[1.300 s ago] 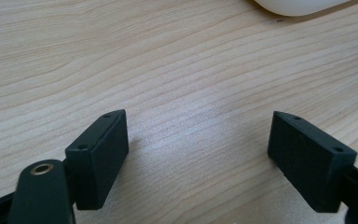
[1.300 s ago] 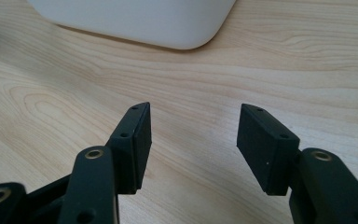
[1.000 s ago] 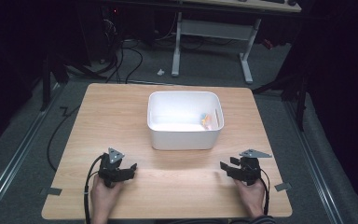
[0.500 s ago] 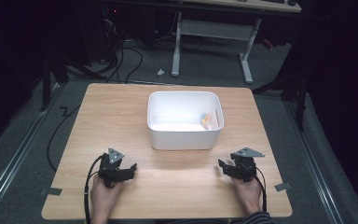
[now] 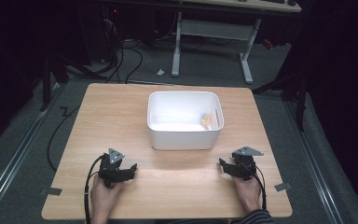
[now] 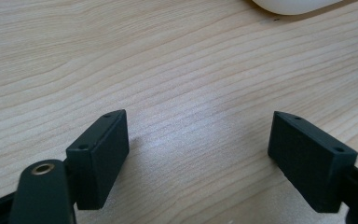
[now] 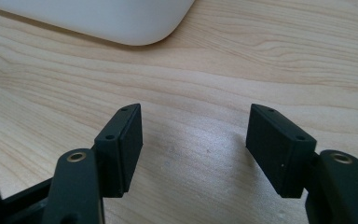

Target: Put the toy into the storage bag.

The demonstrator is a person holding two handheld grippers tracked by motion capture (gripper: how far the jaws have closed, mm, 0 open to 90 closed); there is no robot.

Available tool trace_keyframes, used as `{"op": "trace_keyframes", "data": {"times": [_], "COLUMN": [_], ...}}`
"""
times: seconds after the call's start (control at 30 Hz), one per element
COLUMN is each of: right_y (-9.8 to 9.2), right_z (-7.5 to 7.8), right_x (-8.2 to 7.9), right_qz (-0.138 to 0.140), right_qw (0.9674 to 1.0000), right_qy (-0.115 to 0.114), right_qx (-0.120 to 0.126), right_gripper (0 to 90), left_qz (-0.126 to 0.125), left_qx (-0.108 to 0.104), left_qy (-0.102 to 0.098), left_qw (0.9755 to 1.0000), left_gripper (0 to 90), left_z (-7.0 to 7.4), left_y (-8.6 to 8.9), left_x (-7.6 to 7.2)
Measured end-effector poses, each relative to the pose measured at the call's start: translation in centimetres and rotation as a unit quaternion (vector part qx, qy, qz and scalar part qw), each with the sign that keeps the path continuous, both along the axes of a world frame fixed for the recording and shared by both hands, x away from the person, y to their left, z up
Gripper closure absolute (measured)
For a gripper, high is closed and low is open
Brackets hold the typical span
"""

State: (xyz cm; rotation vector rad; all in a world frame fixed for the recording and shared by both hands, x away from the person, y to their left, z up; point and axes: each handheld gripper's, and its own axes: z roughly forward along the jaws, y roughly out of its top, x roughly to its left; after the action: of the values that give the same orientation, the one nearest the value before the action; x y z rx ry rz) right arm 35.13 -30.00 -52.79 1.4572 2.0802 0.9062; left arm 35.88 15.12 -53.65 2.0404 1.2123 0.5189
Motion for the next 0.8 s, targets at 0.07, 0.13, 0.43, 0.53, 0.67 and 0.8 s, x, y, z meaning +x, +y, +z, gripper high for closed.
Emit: {"op": "trace_keyframes", "data": {"times": [0.07, 0.13, 0.43, 0.53, 0.67, 0.8], "right_y": [0.10, 0.17, 0.42, 0.36, 0.27, 0.27], "right_z": [-0.10, -0.15, -0.27, -0.29, -0.30, -0.30], "right_x": [0.03, 0.05, 0.08, 0.12, -0.03, -0.04], "right_qz": [-0.003, -0.002, 0.007, 0.005, -0.001, -0.001], "right_qw": [1.0000, 1.0000, 0.9999, 0.9999, 0.9999, 0.9999], "right_qy": [0.002, 0.001, -0.001, 0.000, 0.001, 0.001], "right_qx": [-0.001, -0.006, -0.015, -0.015, -0.015, -0.016], "right_gripper": [36.3, 36.1, 30.9, 28.0, 26.2, 26.1], "left_qz": [0.000, 0.000, 0.000, 0.000, 0.000, 0.000], "left_qx": [0.000, 0.000, 0.000, 0.000, 0.000, 0.000], "left_qy": [0.000, 0.000, 0.000, 0.000, 0.000, 0.000], "left_qw": [1.0000, 1.0000, 1.0000, 1.0000, 1.0000, 1.0000], "left_gripper": [20.6, 20.6, 20.6, 20.6, 20.6, 20.6], "left_z": [0.00, 0.00, 0.00, 0.00, 0.00, 0.00], "left_y": [0.00, 0.00, -0.01, -0.01, 0.00, 0.00], "left_x": [0.00, 0.00, -0.01, -0.01, -0.01, -0.01]}}
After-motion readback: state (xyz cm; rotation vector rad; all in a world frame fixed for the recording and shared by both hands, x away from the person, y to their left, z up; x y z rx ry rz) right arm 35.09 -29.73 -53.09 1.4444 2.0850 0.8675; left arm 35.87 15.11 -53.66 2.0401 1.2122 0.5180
